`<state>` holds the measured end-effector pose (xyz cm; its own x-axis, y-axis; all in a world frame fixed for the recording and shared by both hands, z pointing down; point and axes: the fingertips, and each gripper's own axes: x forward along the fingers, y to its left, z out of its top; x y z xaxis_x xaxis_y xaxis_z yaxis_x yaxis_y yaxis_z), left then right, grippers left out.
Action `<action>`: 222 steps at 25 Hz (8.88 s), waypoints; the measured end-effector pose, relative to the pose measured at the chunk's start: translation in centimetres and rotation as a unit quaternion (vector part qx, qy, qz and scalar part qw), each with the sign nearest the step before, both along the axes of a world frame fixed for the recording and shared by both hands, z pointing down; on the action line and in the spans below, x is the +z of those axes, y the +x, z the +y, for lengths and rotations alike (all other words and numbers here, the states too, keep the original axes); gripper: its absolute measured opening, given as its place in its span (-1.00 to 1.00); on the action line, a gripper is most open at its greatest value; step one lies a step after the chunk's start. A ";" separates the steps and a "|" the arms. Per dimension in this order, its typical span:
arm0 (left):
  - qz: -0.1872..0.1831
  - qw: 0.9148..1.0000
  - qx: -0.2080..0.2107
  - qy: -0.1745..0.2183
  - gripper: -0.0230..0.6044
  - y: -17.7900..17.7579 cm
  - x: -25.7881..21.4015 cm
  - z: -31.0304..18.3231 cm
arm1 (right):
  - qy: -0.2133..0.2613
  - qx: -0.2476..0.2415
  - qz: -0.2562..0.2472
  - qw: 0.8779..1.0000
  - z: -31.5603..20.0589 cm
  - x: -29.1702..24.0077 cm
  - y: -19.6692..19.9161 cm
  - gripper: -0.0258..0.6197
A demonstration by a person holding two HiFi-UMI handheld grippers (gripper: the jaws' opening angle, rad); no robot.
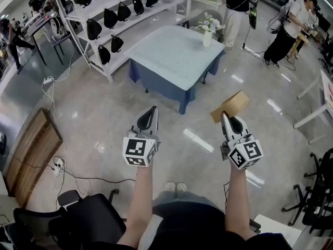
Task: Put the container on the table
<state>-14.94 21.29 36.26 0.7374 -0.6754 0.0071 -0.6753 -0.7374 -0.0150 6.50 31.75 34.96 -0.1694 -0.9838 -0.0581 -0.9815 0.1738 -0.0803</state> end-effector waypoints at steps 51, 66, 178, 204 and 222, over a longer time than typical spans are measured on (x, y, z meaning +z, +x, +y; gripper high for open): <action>-0.013 0.999 -0.032 -0.026 -0.92 11.6 5.1 -25.4 | -0.027 -0.014 -0.019 0.999 -27.0 4.9 13.0 -0.90; -0.007 0.994 -0.104 -0.030 -0.92 17.8 4.3 -40.6 | -0.044 -0.087 -0.019 0.995 -45.6 5.3 20.3 -0.90; -0.056 0.983 -0.154 -0.082 -0.92 17.0 12.5 -63.7 | -0.071 -0.190 0.059 0.977 -74.3 10.5 9.3 -0.92; 0.001 0.986 -0.168 0.013 -0.92 12.5 -1.9 -46.9 | 0.029 -0.048 -0.006 0.998 -53.7 -0.8 16.7 -0.92; 0.001 0.987 -0.162 0.009 -0.92 12.1 -1.5 -44.4 | 0.026 -0.055 0.004 0.998 -50.8 -0.9 15.7 -0.93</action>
<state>-2.86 -23.16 34.78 0.4835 -0.8753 -0.0084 -0.8752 -0.4832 -0.0235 22.25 -19.00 34.01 -0.2769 -0.9550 -0.1059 -0.9569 0.2841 -0.0599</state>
